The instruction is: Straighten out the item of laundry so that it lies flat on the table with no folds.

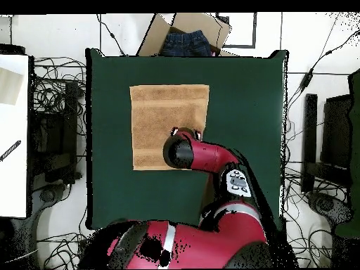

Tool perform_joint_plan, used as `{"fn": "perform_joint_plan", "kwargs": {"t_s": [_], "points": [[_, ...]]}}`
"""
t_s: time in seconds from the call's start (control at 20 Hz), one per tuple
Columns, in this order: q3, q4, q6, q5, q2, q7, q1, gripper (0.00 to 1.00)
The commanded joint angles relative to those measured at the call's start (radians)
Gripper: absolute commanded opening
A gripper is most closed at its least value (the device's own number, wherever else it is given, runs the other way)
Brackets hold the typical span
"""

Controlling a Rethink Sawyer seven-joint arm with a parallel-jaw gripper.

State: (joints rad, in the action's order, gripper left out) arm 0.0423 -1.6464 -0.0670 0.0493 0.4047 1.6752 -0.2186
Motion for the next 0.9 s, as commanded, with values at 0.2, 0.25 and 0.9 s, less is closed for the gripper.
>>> {"fn": "perform_joint_plan", "kwargs": {"t_s": [0.2, 0.25, 0.9], "points": [[-0.153, 0.169, 0.027, 0.151, -0.164, -0.007, -0.086, 1.0], [-0.163, 0.169, 0.023, 0.159, -0.164, -0.001, -0.092, 1.0], [-0.209, 0.15, -0.027, 0.212, -0.122, 0.043, -0.126, 1.0]]}}
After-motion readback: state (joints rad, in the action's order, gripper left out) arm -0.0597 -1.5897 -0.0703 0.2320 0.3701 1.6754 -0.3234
